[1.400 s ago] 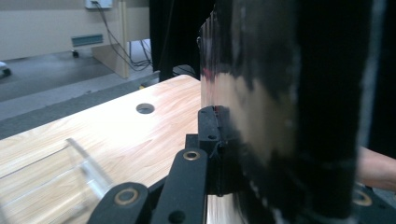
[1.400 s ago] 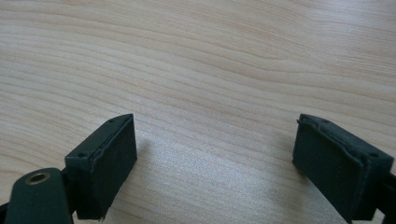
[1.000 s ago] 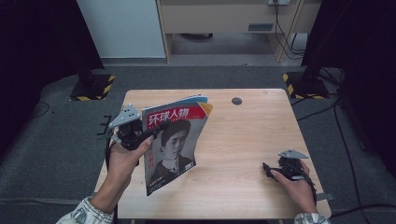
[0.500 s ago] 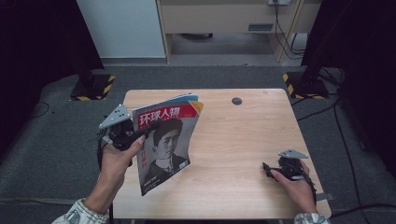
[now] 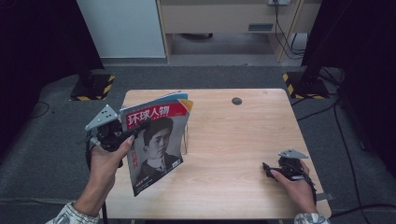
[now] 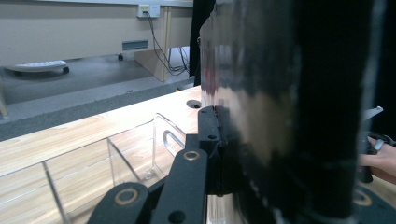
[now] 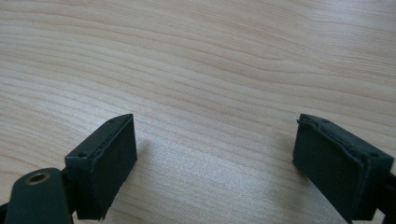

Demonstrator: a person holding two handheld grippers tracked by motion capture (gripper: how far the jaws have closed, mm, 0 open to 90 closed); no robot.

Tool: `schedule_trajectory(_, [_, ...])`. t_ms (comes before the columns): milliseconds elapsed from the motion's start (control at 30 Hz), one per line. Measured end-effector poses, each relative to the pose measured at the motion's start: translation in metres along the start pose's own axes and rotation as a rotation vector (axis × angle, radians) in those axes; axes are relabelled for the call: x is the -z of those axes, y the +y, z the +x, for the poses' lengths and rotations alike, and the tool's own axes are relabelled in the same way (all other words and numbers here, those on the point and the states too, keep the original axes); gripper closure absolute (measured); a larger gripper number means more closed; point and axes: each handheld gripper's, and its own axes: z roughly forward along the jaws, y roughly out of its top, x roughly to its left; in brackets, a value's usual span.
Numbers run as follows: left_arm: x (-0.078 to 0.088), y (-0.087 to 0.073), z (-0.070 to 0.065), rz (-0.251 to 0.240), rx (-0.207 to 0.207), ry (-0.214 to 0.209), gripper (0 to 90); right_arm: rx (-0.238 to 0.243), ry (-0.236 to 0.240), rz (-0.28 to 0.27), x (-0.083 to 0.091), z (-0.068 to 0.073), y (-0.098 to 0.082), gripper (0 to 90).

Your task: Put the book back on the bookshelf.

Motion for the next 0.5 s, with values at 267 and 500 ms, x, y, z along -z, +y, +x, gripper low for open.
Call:
schedule_trajectory(267, [0.012, -0.002, 0.009, -0.009, 0.007, 0.029, 86.7, 0.0, 0.0, 0.0, 0.0, 0.0, 0.0, 13.5])
schedule_trajectory(500, [0.022, -0.004, 0.015, -0.018, 0.014, 0.049, 86.7, 0.0, 0.0, 0.0, 0.0, 0.0, 0.0, 13.5])
